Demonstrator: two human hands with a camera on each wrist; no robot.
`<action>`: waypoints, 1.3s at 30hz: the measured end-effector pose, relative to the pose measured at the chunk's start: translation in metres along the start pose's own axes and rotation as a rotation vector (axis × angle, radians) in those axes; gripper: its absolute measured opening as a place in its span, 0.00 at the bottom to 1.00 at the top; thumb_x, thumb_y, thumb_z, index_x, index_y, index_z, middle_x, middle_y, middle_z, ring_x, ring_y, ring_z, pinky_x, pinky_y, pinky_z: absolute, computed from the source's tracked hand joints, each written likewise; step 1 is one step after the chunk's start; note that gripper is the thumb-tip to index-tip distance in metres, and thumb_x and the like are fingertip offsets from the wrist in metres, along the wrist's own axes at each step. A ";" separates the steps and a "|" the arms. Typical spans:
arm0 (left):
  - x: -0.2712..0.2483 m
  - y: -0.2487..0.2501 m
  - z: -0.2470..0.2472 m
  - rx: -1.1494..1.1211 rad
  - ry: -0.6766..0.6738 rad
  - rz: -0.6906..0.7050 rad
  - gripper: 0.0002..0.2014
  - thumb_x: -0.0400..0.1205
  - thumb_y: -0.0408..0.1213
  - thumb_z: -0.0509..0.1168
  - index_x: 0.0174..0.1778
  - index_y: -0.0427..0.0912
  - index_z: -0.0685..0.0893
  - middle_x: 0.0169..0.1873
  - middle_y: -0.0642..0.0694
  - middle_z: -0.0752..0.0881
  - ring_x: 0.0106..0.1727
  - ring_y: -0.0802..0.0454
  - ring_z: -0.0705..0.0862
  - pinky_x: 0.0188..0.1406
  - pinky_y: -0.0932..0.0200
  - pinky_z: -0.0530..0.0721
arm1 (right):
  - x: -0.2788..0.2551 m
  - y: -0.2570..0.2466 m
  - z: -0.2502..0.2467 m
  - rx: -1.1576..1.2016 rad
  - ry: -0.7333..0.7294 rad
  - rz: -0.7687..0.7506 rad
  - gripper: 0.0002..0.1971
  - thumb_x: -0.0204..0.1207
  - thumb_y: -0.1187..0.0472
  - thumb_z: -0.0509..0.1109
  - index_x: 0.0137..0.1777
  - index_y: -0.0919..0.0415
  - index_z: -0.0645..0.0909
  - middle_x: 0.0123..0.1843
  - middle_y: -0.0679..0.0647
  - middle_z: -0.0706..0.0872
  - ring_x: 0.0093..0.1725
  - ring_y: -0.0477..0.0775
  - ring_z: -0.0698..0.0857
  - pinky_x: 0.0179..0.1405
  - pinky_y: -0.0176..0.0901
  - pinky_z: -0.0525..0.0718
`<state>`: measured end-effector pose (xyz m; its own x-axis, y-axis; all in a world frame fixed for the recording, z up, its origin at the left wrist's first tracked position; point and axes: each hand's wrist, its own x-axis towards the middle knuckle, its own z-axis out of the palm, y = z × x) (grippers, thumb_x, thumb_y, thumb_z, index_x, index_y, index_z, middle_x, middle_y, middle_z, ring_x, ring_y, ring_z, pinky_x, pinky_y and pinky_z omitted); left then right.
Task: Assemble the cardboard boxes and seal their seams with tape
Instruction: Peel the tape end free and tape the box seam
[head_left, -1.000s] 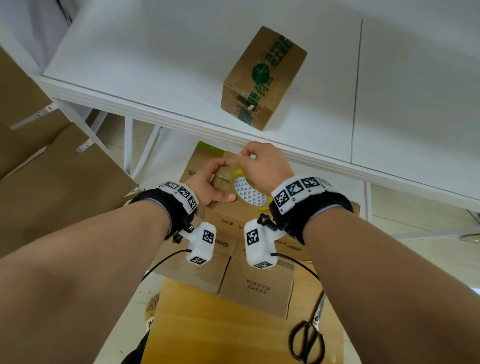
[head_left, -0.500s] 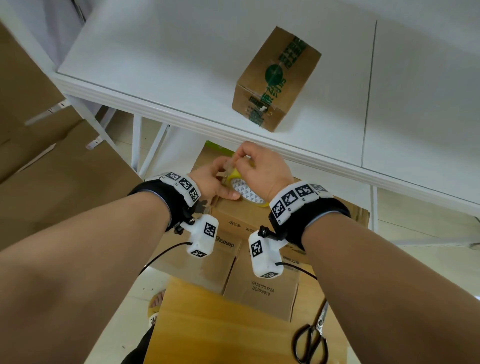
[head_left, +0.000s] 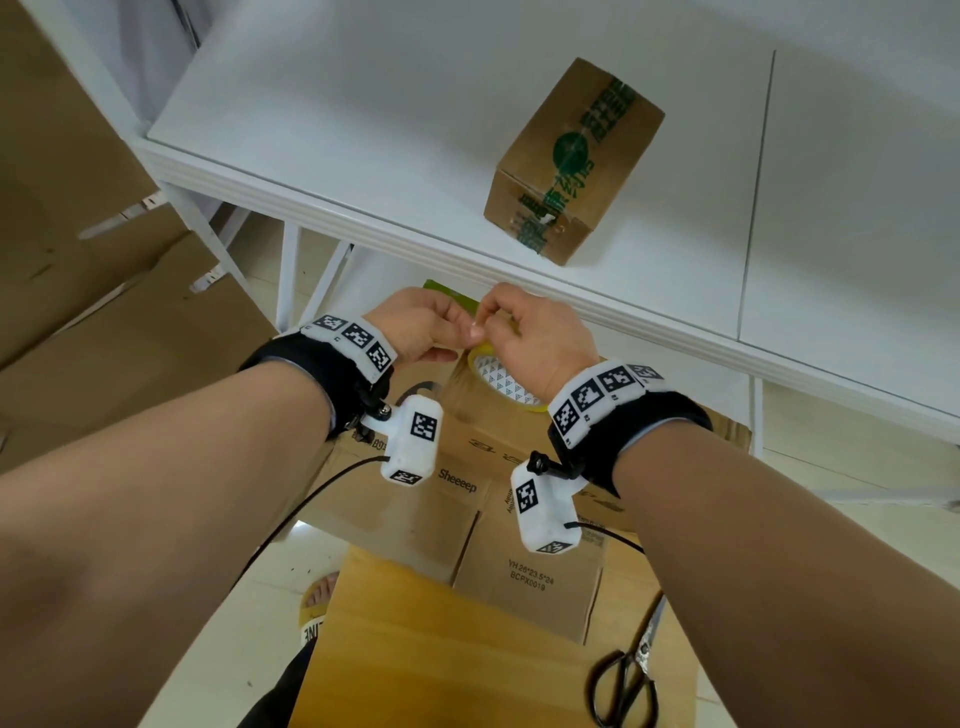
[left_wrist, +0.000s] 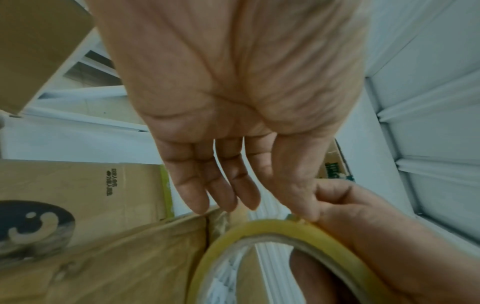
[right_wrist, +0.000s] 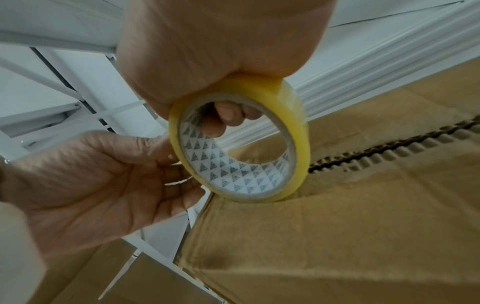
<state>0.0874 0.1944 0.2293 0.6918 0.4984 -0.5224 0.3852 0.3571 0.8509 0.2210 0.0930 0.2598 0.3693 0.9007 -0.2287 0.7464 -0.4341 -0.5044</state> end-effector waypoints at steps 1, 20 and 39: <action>0.000 0.001 0.002 -0.016 0.002 0.005 0.08 0.74 0.30 0.75 0.32 0.42 0.84 0.37 0.45 0.87 0.45 0.52 0.85 0.52 0.54 0.86 | 0.000 0.001 0.000 -0.002 0.000 0.001 0.10 0.82 0.55 0.59 0.54 0.44 0.81 0.30 0.42 0.78 0.34 0.45 0.78 0.35 0.42 0.73; -0.017 0.008 0.011 -0.244 0.180 -0.230 0.09 0.85 0.26 0.60 0.38 0.35 0.78 0.43 0.34 0.84 0.43 0.41 0.86 0.34 0.52 0.90 | -0.030 0.016 0.022 0.598 0.012 0.188 0.34 0.59 0.33 0.82 0.59 0.45 0.71 0.53 0.45 0.83 0.51 0.45 0.84 0.51 0.46 0.84; -0.009 -0.007 0.018 -0.185 0.150 -0.059 0.07 0.86 0.32 0.60 0.43 0.41 0.71 0.58 0.34 0.82 0.58 0.41 0.86 0.45 0.42 0.90 | -0.032 0.034 0.032 1.024 0.050 0.419 0.19 0.83 0.69 0.67 0.63 0.45 0.71 0.62 0.48 0.81 0.63 0.52 0.82 0.55 0.54 0.90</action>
<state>0.0897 0.1737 0.2290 0.5678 0.5794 -0.5847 0.2943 0.5205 0.8016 0.2171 0.0497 0.2232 0.5251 0.6735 -0.5202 -0.2453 -0.4656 -0.8503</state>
